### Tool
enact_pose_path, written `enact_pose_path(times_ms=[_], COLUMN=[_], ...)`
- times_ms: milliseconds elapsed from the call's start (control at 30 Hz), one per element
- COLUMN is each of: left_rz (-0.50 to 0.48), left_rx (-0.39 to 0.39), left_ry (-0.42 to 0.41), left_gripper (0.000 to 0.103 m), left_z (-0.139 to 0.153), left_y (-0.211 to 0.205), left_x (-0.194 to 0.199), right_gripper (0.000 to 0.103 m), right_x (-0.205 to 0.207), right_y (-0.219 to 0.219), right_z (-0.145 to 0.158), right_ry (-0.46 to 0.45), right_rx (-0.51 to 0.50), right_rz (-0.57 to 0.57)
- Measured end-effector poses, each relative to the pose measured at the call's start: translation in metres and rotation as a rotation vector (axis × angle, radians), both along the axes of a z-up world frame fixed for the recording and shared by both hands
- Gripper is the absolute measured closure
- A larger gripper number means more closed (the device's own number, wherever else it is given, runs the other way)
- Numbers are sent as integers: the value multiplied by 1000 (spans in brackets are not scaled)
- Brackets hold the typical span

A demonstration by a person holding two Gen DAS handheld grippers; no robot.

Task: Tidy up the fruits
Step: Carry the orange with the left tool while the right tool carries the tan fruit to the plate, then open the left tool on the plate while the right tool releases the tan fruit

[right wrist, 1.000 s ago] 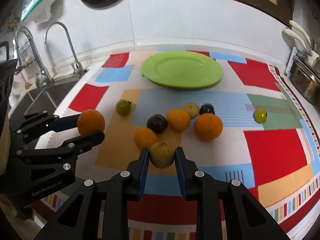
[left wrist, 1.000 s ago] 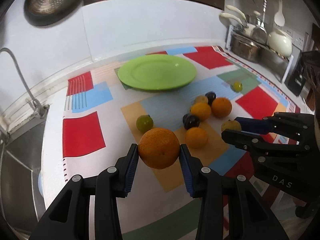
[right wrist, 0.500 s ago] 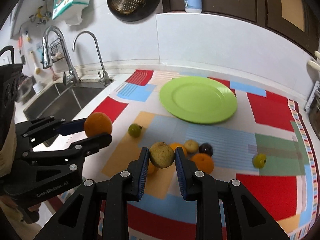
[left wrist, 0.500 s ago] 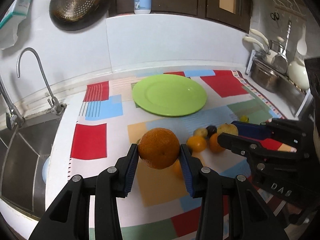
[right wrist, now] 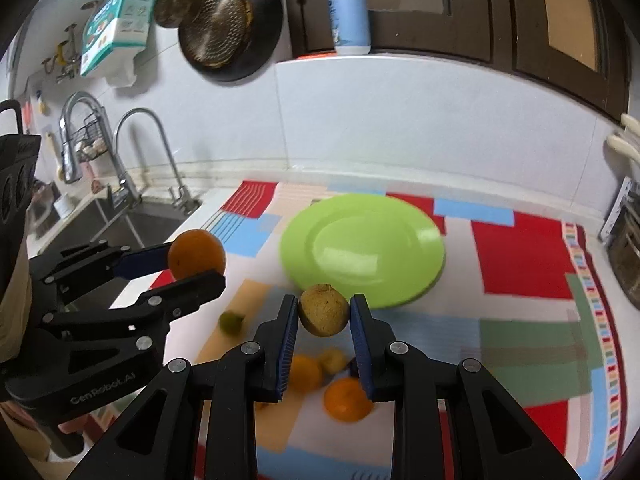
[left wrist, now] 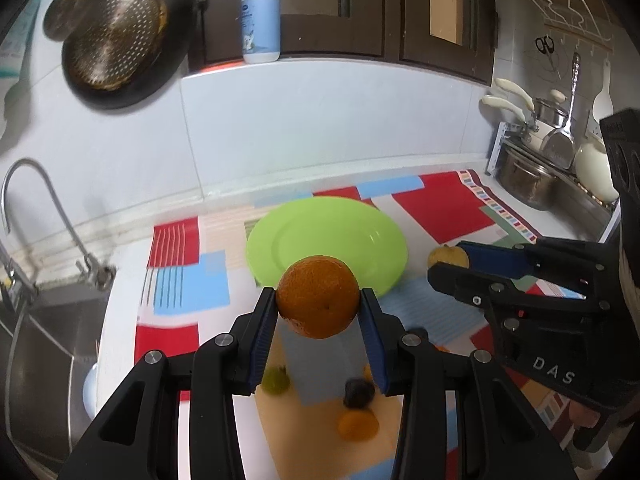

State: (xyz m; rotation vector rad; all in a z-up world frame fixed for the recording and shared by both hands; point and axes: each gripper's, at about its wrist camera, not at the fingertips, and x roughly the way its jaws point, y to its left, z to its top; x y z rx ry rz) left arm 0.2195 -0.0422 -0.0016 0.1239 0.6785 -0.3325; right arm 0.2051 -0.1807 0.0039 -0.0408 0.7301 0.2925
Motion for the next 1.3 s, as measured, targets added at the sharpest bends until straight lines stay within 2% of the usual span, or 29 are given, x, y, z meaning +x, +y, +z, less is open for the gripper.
enact_pose_path(times_ms=[200,367,900,1300], left_rz=[-15,-20,-30,-38], left_rx=[-2,-4,25,29], left_ry=[13,47,176,233], left_gripper=[62,62,62,62], left_z=[-2,-13,-63,-86], left_y=[-5,-9,-21,-24], left_x=[32,57,117,137], right_gripper=[75,75,75,75], right_x=[32,59,118,140], right_y=[-4,-7,-12,-15], right_z=[3,-5,-61,-88], right_ry=[-13,21,172,239], right_rx=[-8,1,0,0], right_rz=[-10,-16,-46,-56])
